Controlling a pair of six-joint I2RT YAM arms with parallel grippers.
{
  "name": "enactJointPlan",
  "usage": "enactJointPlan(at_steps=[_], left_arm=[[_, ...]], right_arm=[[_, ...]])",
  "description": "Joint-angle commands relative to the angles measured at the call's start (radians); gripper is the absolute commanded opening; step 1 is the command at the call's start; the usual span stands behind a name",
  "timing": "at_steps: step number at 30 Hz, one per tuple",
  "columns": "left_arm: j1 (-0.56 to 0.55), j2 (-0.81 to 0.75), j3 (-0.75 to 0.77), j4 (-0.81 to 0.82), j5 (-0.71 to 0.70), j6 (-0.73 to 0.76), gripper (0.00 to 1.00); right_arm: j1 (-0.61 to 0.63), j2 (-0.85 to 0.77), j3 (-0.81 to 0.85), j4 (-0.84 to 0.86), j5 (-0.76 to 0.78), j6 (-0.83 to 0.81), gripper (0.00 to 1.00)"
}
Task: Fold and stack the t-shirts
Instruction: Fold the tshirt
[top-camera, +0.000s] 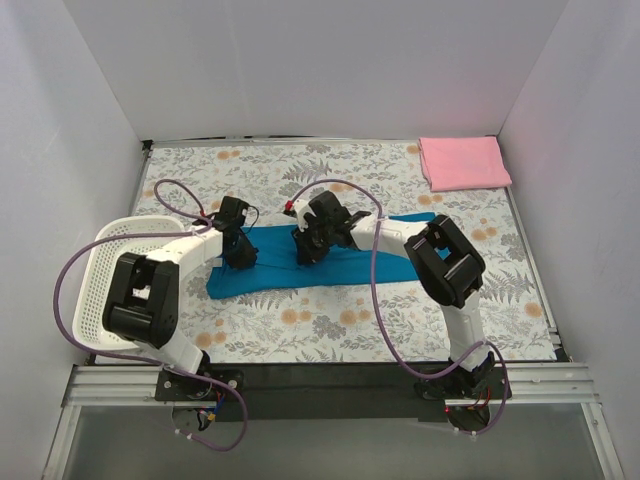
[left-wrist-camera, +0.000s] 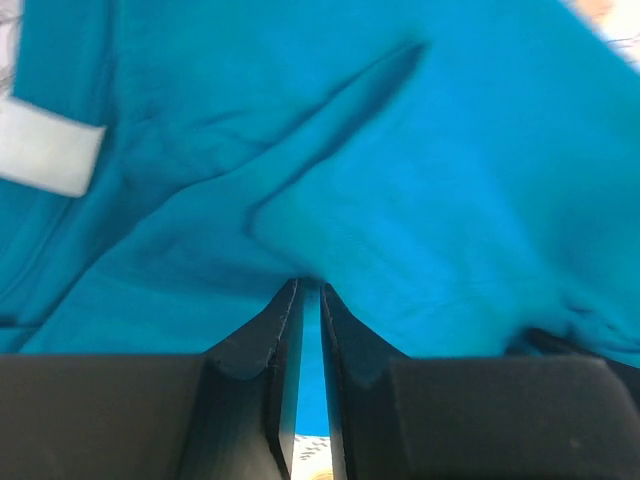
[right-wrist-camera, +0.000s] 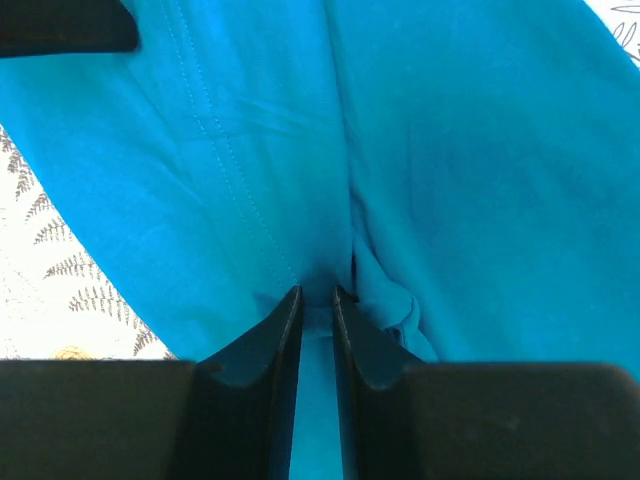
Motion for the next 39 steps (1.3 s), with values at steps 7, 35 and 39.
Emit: enactJointPlan(at_steps=[7, 35, 39], left_arm=[[0.001, -0.143, 0.0, -0.03, -0.12, -0.042, 0.22], [0.019, 0.467, 0.461, -0.043, -0.296, 0.101, 0.28], [0.019, 0.503, 0.584, -0.041, -0.276, 0.162, 0.41]], right_arm=[[-0.027, -0.229, -0.139, 0.022, 0.133, 0.009, 0.28], [0.012, -0.597, -0.73, -0.179, 0.043, 0.325, 0.31], [0.061, -0.601, -0.603, -0.238, 0.055, 0.293, 0.31]])
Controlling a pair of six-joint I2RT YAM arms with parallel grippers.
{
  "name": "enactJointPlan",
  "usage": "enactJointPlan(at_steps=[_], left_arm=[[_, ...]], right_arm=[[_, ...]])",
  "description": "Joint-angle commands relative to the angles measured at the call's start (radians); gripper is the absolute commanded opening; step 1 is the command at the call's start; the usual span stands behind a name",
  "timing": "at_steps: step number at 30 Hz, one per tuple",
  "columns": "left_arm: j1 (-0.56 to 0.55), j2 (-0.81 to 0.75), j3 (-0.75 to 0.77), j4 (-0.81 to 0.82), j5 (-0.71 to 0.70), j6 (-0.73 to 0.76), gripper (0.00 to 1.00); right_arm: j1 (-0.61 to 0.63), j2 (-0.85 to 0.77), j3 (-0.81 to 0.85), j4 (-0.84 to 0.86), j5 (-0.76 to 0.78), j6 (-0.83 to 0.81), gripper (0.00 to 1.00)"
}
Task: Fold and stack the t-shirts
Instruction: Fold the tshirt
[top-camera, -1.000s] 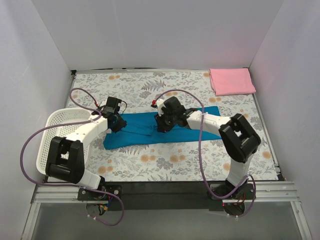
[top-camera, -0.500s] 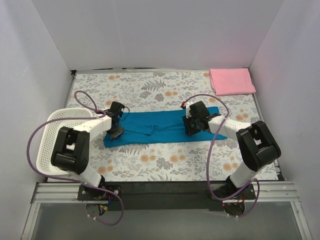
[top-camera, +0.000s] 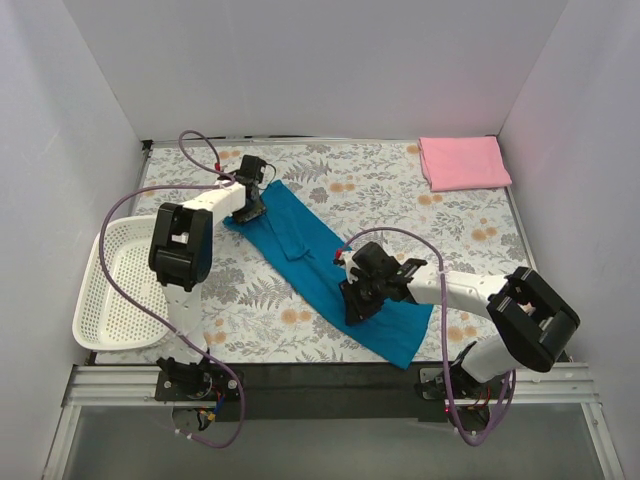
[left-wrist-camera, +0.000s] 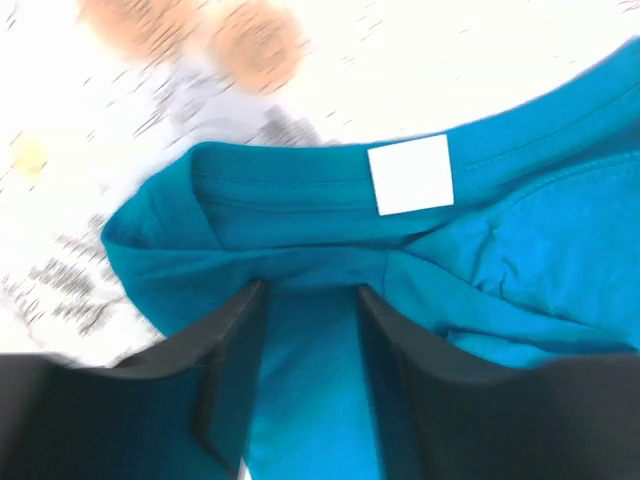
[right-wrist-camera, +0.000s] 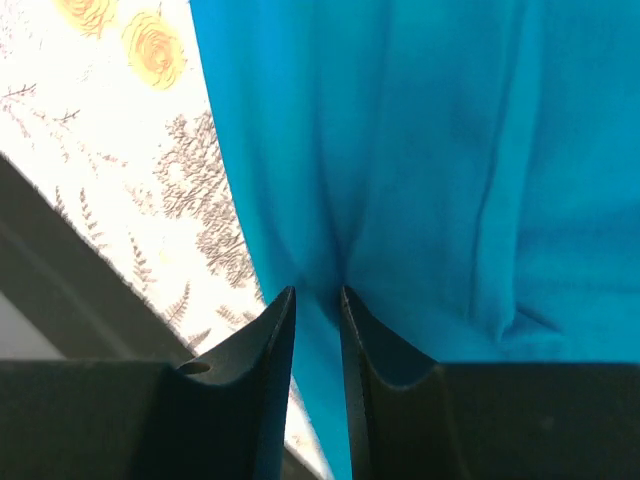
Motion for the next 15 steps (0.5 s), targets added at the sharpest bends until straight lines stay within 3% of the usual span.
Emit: enactJointPlan(at_steps=[1, 4, 8, 15], left_arm=[[0.003, 0.009, 0.04, 0.022, 0.004, 0.071, 0.48], [0.005, -0.109, -0.004, 0.039, -0.015, 0.086, 0.59], [0.005, -0.406, -0.183, 0.068, -0.026, 0.065, 0.66], [0.002, -0.891, -0.547, 0.177, 0.005, 0.097, 0.7]], right_arm=[[0.018, 0.003, 0.113, -0.156, -0.011, 0.005, 0.31], [0.015, 0.051, 0.262, -0.175, 0.027, -0.058, 0.33], [0.0, 0.182, 0.484, -0.155, -0.036, -0.145, 0.34], [-0.017, 0.48, 0.837, -0.065, -0.155, -0.185, 0.35]])
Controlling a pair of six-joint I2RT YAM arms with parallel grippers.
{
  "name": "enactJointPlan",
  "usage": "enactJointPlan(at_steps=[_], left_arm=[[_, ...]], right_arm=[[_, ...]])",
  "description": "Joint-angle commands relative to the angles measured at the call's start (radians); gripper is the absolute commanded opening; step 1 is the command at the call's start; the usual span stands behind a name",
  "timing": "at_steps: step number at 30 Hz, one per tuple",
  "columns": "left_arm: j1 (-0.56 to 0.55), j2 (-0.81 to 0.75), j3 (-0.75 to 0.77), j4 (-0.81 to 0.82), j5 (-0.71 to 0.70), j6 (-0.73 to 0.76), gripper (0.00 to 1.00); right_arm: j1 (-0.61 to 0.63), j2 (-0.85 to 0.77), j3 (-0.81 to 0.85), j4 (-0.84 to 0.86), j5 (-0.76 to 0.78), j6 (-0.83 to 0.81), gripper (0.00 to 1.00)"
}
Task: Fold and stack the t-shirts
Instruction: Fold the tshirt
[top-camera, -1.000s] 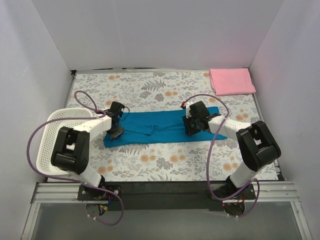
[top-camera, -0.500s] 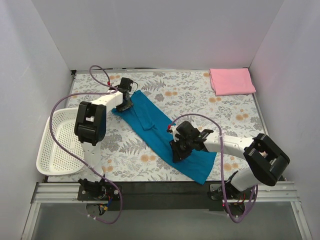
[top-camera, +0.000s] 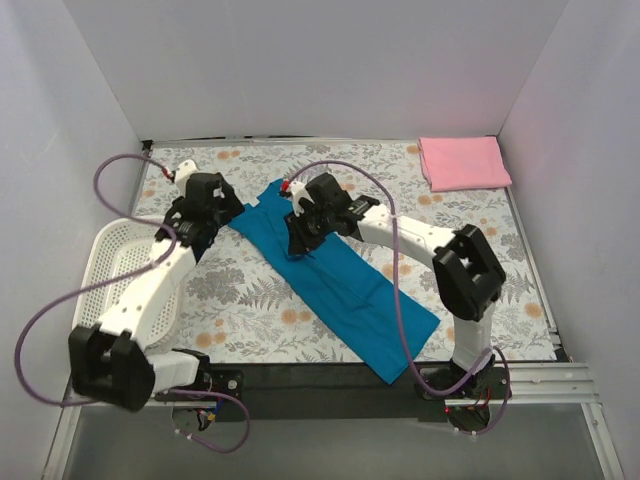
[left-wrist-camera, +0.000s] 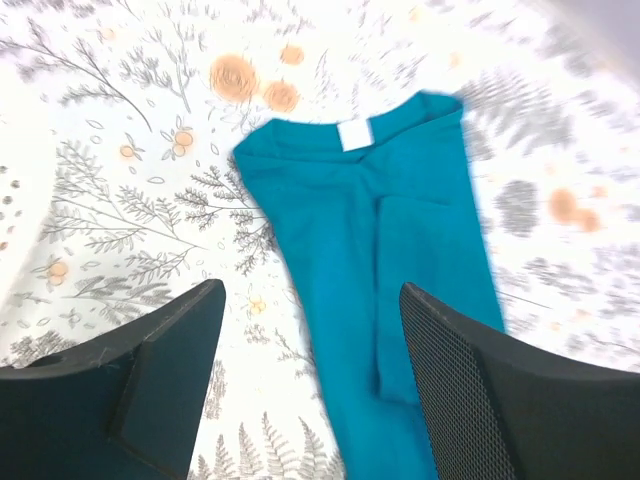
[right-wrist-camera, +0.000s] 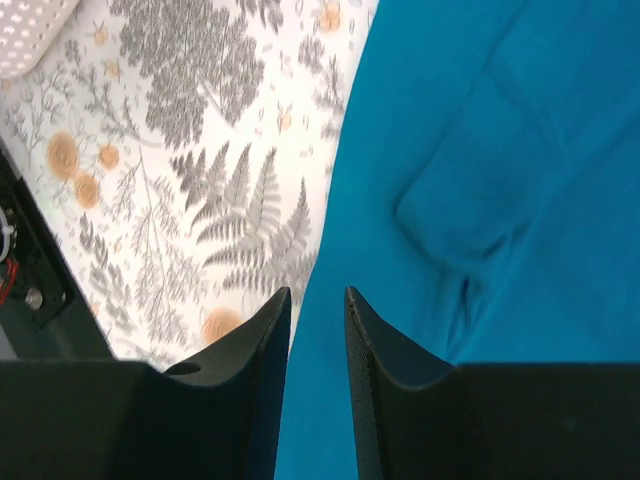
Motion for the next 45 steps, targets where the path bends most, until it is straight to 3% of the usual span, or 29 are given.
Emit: enactJointPlan(at_steps=[1, 4, 9, 13, 22, 29, 32, 35, 45], left_arm=[[0.002, -0.204, -0.165, 0.063, -0.011, 0.041, 0.7], [0.002, -0.336, -0.286, 0.095, -0.003, 0.039, 0.7], [0.001, -0.42, -0.406, 0.181, 0.115, 0.053, 0.7], [0.002, -0.416, -0.448, 0.219, 0.15, 0.065, 0.71], [0.002, -0.327, -0.428, 0.224, 0.193, 0.076, 0.71], [0.002, -0.31, -0.44, 0.252, 0.261, 0.099, 0.71], [0.001, -0.289, -0.432, 0.249, 0.293, 0.117, 0.71], [0.002, -0.272, -0.425, 0.244, 0.316, 0.111, 0.71], [-0.005, -0.244, -0.422, 0.221, 0.439, 0.087, 0.72]], right_arm=[[-0.007, 0.138, 0.116, 0.067, -0.095, -0.04, 0.35], [-0.01, 0.253, 0.233, 0.104, -0.109, -0.042, 0.35], [-0.025, 0.394, 0.346, 0.178, -0.109, -0.022, 0.35], [-0.06, 0.502, 0.397, 0.216, -0.078, 0.017, 0.35], [-0.249, 0.58, 0.401, 0.362, 0.06, 0.194, 0.36], [-0.332, 0.626, 0.601, 0.359, -0.032, 0.224, 0.44], [-0.344, 0.544, 0.603, 0.331, -0.055, 0.208, 0.46], [-0.346, 0.389, 0.491, 0.324, -0.037, 0.147, 0.46], [-0.344, -0.246, -0.248, 0.103, 0.184, 0.052, 0.43]])
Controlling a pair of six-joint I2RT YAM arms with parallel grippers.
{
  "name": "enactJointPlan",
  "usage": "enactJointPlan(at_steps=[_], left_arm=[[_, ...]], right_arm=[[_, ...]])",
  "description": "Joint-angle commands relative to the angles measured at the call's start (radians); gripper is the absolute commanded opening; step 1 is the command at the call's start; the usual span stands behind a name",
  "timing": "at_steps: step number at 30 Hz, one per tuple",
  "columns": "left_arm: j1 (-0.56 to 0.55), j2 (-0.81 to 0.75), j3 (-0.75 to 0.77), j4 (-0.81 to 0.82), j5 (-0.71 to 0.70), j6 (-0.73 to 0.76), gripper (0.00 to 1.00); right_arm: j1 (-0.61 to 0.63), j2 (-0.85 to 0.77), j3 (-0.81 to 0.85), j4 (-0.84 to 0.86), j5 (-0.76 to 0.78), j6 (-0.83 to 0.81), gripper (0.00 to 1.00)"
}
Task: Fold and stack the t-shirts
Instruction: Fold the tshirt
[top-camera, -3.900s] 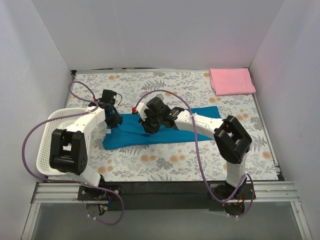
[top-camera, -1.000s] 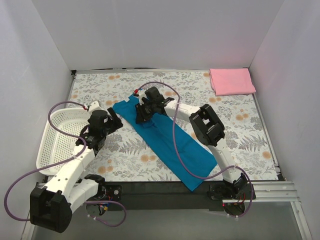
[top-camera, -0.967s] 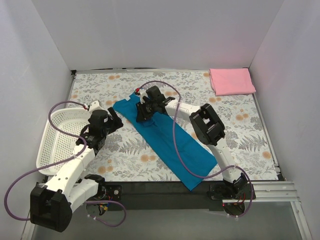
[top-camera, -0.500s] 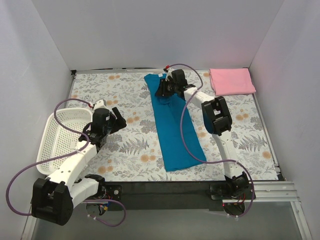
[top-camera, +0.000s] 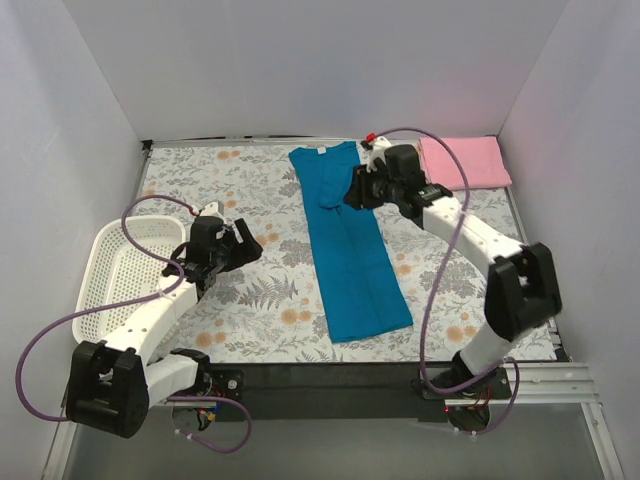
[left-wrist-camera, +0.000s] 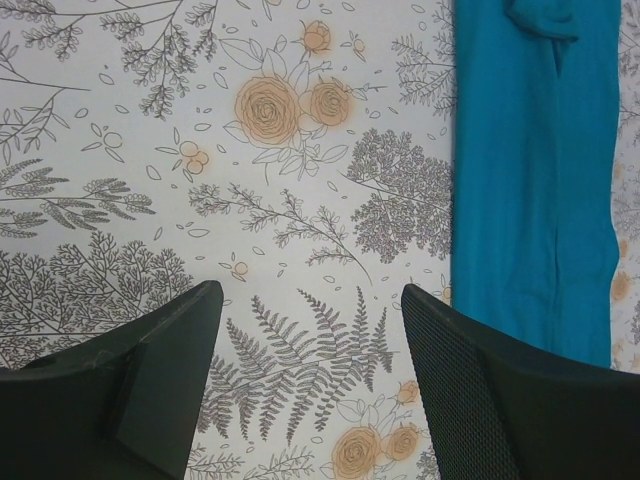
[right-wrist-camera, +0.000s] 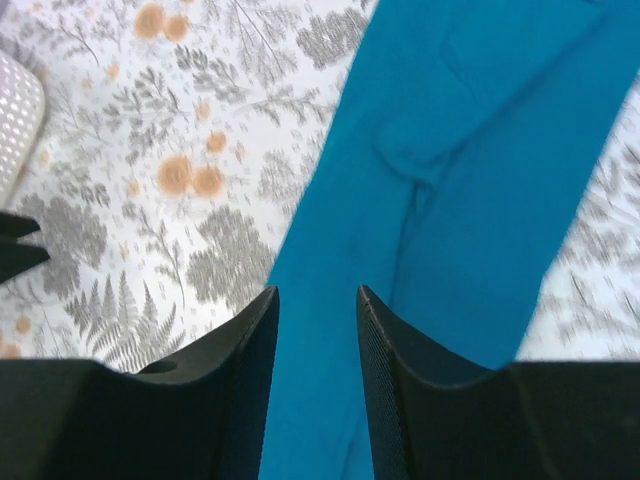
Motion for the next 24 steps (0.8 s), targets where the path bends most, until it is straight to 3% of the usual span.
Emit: enactJointPlan(at_steps=[1, 5, 11, 18, 24], left_arm=[[-0.018, -0.008, 0.029, -0.015, 0.057, -0.004, 0.71], [-0.081, -0.011, 0.03, -0.046, 0.025, -0.024, 0.71], [-0.164, -0.005, 0.01, -0.116, 0.062, -0.179, 0.71], [-0.265, -0.005, 0.024, -0.274, 0.043, -0.302, 0.71], [-0.295, -0.039, 0.004, -0.302, 0.049, -0.356, 0.71]], right_arm=[[-0.003, -0.176, -0.196, -0.136, 0.065, -0.041, 0.42], [0.063, -0.365, -0.445, -0.206, 0.064, -0.01, 0.33], [0.271, -0.495, -0.571, -0.237, 0.101, 0.094, 0.27], [0.454, -0.334, -0.588, -0.216, 0.15, 0.185, 0.27], [0.59, -0.158, -0.521, -0.217, 0.161, 0.244, 0.26]])
